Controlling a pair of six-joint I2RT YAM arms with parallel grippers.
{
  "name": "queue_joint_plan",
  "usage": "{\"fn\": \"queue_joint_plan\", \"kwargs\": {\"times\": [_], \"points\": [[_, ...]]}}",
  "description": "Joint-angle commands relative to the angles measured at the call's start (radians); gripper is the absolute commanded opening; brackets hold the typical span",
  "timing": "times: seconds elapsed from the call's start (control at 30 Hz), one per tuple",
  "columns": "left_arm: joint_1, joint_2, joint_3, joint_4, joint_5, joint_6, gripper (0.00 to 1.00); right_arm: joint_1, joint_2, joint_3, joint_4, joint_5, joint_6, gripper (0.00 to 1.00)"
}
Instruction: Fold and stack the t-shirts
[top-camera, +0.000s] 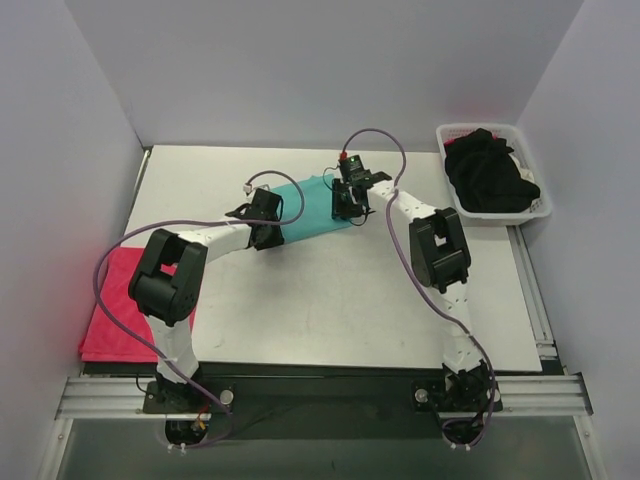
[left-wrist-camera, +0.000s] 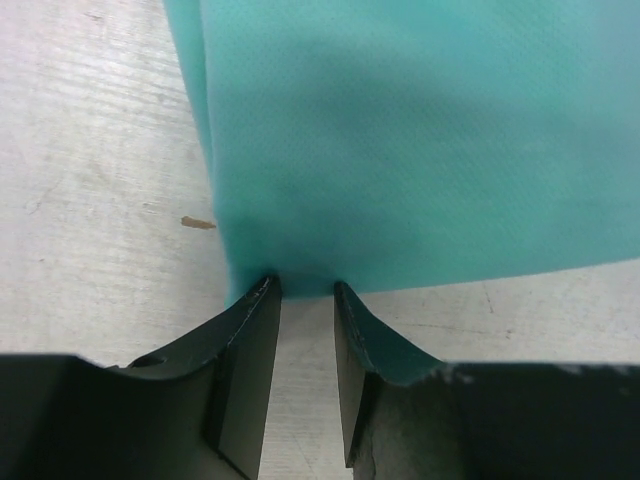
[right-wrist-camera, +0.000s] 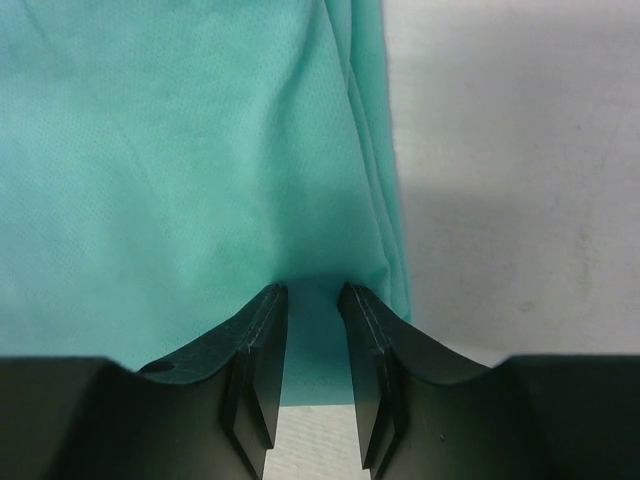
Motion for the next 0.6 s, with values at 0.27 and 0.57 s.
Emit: {"fn": "queue_joint_plan", "kwargs": {"times": [0.27, 0.57], "points": [[0.042, -0.087, -0.072, -0.168, -0.141, -0.063, 0.4, 0.037, -0.171, -0.282, -0.162, 0.105, 0.104, 0.25], [0.045, -0.352, -0.181, 0.057, 0.017, -0.057, 0.41, 0.123, -0.334, -0.391, -0.16, 0.223, 0.141, 0.22]]}}
